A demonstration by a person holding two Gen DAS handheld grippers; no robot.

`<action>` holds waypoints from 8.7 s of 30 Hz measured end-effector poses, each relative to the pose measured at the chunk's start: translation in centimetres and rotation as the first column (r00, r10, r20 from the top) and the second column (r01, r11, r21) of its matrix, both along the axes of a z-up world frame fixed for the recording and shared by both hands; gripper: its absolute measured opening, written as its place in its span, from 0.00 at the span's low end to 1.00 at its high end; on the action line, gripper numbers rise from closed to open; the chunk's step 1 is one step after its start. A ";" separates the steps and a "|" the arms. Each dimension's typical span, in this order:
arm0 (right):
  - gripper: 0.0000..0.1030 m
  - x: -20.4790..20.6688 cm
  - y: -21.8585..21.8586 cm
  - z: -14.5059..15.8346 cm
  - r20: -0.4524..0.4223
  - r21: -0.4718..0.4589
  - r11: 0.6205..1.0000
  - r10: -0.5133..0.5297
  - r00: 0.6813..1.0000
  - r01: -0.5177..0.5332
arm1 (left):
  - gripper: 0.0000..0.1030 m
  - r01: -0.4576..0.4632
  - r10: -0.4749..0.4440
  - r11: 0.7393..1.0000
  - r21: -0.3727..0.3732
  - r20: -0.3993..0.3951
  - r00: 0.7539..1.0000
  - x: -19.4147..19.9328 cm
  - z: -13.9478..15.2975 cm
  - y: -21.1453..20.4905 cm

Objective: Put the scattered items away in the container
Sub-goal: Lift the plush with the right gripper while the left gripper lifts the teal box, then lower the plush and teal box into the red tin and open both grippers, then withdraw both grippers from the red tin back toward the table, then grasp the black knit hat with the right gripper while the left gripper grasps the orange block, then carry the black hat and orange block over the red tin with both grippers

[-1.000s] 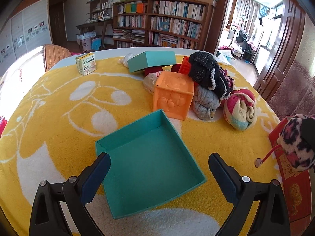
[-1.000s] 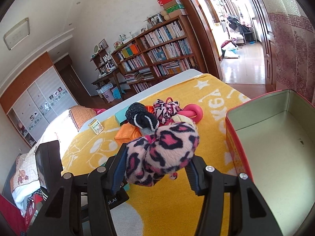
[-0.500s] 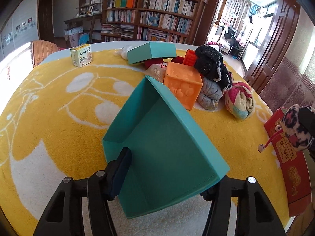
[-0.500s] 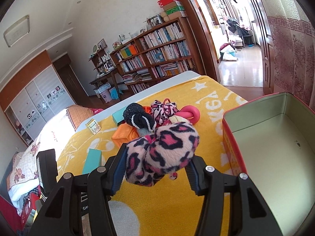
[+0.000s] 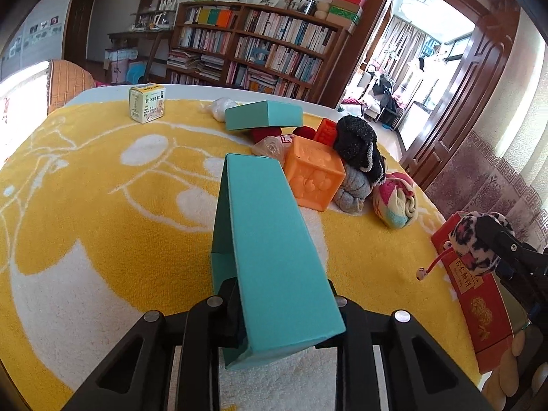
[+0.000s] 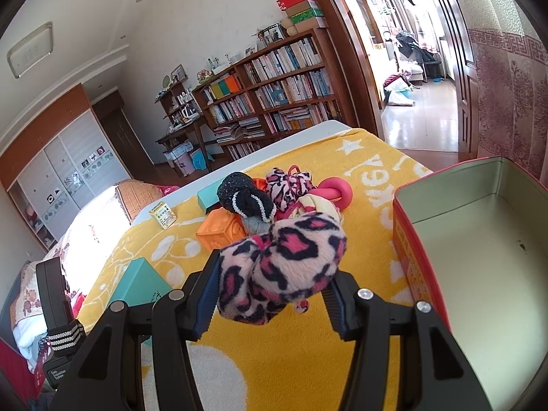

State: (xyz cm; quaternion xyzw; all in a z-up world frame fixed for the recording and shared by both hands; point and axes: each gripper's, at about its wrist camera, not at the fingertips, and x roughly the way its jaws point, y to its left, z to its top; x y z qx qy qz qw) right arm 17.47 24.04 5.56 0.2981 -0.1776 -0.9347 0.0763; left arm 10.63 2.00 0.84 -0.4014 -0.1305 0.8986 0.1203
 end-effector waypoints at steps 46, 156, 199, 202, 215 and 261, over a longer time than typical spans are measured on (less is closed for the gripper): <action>0.56 8.1 11.4 3.9 -0.082 0.020 0.961 -0.273 0.959 0.275 | 0.15 0.429 -0.410 0.899 0.088 -0.175 0.895 1.8 8.7 16.2; 0.54 -14.4 -7.5 -2.1 0.104 0.142 0.988 0.042 0.994 -0.057 | 0.79 0.014 -0.030 0.988 0.152 0.101 0.994 -8.6 -0.6 -1.6; 0.51 -12.3 -2.3 -0.2 0.021 -0.025 0.996 -0.081 0.996 0.082 | 0.58 0.103 -0.102 0.993 -0.050 0.033 0.994 -12.9 -1.3 5.4; 0.51 -12.3 -2.2 -0.3 0.019 -0.021 0.996 -0.091 0.996 0.091 | 0.58 0.096 -0.097 0.992 -0.081 -0.005 0.995 -12.3 -0.4 5.5; 0.51 -12.3 -2.0 -0.3 0.007 -0.006 0.993 -0.118 0.993 0.118 | 0.58 0.074 -0.091 0.986 -0.147 -0.114 0.989 -10.6 2.2 5.8; 0.52 8.6 11.1 4.7 -0.057 0.195 0.897 -0.394 0.918 0.397 | 0.58 0.537 -0.521 0.841 0.061 -0.177 0.835 -1.3 9.2 20.3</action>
